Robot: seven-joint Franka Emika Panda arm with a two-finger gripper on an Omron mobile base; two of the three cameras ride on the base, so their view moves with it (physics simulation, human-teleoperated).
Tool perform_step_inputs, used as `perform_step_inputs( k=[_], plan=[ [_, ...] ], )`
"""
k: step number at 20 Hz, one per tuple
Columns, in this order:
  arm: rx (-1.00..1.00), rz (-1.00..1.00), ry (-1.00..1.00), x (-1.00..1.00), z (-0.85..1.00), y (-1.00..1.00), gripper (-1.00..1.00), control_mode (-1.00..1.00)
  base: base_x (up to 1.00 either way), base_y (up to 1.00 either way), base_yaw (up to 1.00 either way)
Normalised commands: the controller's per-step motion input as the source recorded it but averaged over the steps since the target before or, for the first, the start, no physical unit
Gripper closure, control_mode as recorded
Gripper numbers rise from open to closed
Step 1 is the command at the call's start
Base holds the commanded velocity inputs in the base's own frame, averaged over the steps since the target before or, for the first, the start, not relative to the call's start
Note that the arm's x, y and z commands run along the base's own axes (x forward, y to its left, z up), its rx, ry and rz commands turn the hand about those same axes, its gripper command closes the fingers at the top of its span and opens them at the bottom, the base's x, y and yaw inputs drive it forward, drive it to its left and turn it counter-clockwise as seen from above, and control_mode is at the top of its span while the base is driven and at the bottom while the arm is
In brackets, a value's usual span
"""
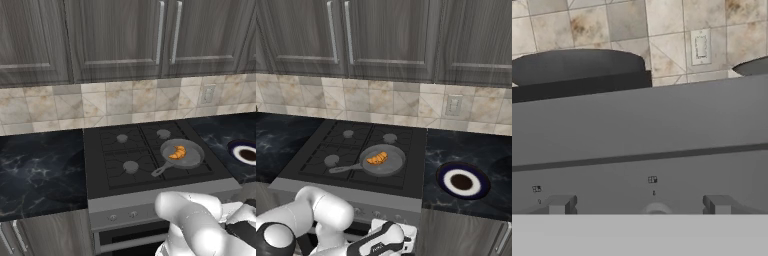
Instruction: Pick the croissant and place it on the pan. Then turn on the stove to warm the croissant.
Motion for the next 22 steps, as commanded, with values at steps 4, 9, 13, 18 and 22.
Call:
perform_step_inputs(
  k=[4,9,13,18,22],
  plan=[
    [0.0,0.0,0.0,0.1,-0.2,0.0,-1.0,-1.0,0.0,0.0,0.0],
    [0.0,0.0,0.0,0.07,-0.23,-0.04,-1.0,-1.0,0.0,0.0,0.0],
    [0.0,0.0,0.0,0.05,-0.2,-0.17,-1.0,-1.0,0.0,0.0,0.0],
    [0.0,0.0,0.0,0.07,-0.14,-0.17,-1.0,-1.0,0.0,0.0,0.0],
    [0.0,0.0,0.0,0.13,-0.14,-0.01,-1.0,-1.0,0.0,0.0,0.0]
  ],
)
